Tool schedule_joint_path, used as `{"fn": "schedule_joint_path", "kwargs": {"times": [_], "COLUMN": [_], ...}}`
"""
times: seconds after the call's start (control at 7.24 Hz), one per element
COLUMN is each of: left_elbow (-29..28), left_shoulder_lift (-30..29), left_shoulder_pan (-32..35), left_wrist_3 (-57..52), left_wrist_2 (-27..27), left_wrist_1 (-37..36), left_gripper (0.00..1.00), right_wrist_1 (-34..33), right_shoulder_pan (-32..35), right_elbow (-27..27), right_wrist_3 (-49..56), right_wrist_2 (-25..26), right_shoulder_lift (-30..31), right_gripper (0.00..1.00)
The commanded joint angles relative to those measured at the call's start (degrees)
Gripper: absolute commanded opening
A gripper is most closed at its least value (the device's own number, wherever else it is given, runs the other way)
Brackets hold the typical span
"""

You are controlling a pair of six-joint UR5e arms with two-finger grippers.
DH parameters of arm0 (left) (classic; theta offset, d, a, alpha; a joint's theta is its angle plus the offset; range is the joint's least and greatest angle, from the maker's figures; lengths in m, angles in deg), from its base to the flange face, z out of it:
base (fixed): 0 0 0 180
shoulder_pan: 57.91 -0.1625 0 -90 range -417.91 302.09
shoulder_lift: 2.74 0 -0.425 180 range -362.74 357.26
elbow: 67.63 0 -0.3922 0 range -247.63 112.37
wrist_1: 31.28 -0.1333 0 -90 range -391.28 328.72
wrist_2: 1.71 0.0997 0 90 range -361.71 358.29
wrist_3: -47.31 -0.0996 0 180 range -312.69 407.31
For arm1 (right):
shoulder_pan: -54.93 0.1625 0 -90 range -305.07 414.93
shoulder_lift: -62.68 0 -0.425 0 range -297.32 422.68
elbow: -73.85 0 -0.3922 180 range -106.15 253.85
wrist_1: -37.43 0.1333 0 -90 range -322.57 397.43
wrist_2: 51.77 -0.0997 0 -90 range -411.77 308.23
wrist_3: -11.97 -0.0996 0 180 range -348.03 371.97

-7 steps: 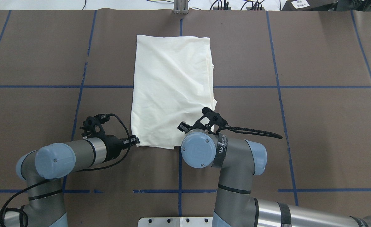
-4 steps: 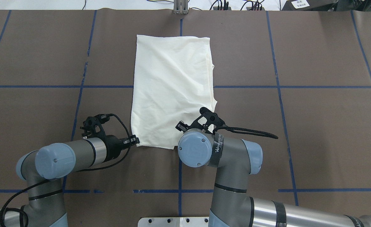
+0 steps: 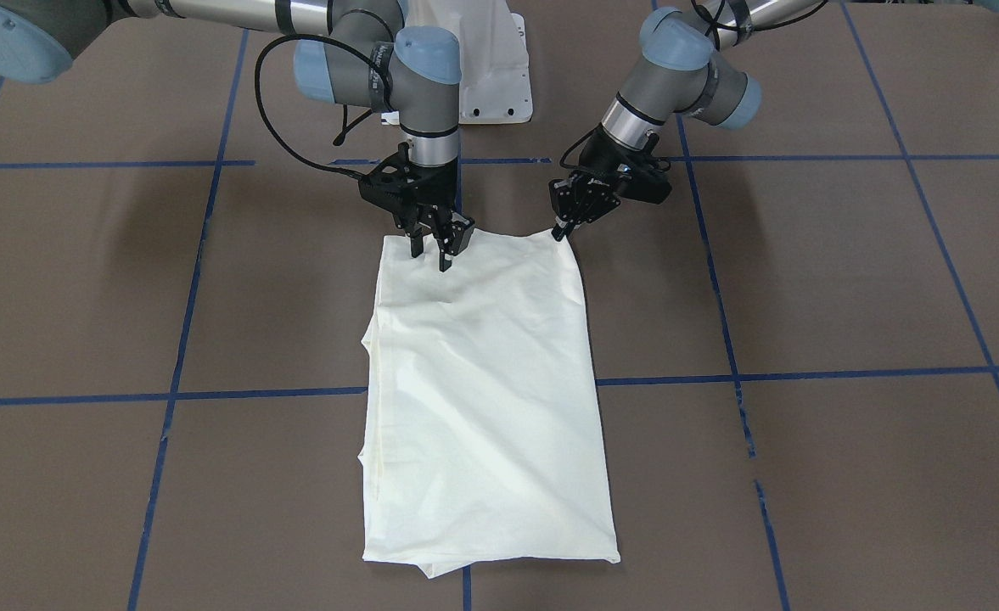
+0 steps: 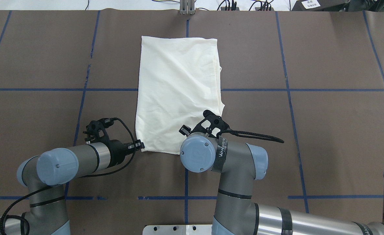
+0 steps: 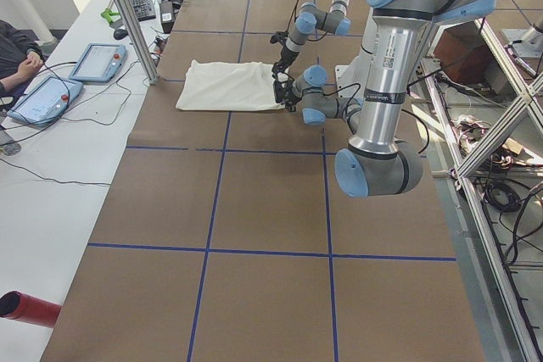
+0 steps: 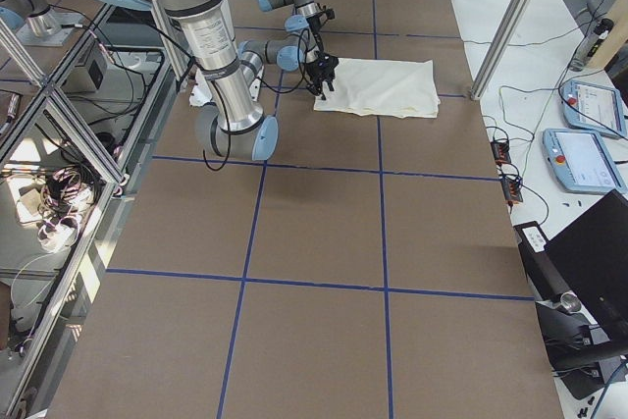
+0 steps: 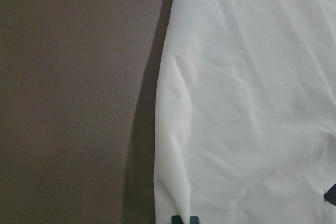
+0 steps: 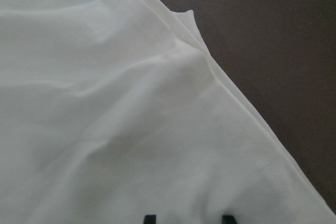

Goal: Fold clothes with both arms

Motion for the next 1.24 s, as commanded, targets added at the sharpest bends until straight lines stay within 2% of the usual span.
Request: {"fn": "schedule_joint_path", "kwargs": {"times": [0.0,0.14,0.28,0.55,1.1], "left_elbow": [0.08,0.17,0.17,0.08,-0.36], "left_shoulder_lift": [0.0,0.0,0.0,0.0,0.0], "left_shoulder_pan": [0.0,0.0,0.0,0.0,0.0], "left_wrist_3": [0.0,0.09,0.09,0.17,0.09], "left_wrist_2": [0.0,0.0,0.0,0.0,0.0], "left_wrist_1": [0.0,0.0,0.0,0.0,0.0], "left_gripper": [0.0,0.0,0.0,0.0,0.0], "right_wrist_1": [0.05,0.05,-0.3,-3.27,-4.26], "right_shoulder_pan": [0.0,0.0,0.26,0.53,0.61], "right_elbow": [0.01,0.01,-0.17,-0.43,-0.61], "right_wrist_3": [-1.14,-1.15,-0.54,4.36,7.99], "right_wrist_2": [0.0,0.0,-0.17,-0.26,-0.35], "right_shoulder_lift": [-0.13,-0.13,-0.13,0.48,0.31], "right_gripper": [0.0,0.0,0.08,1.0,1.0]}}
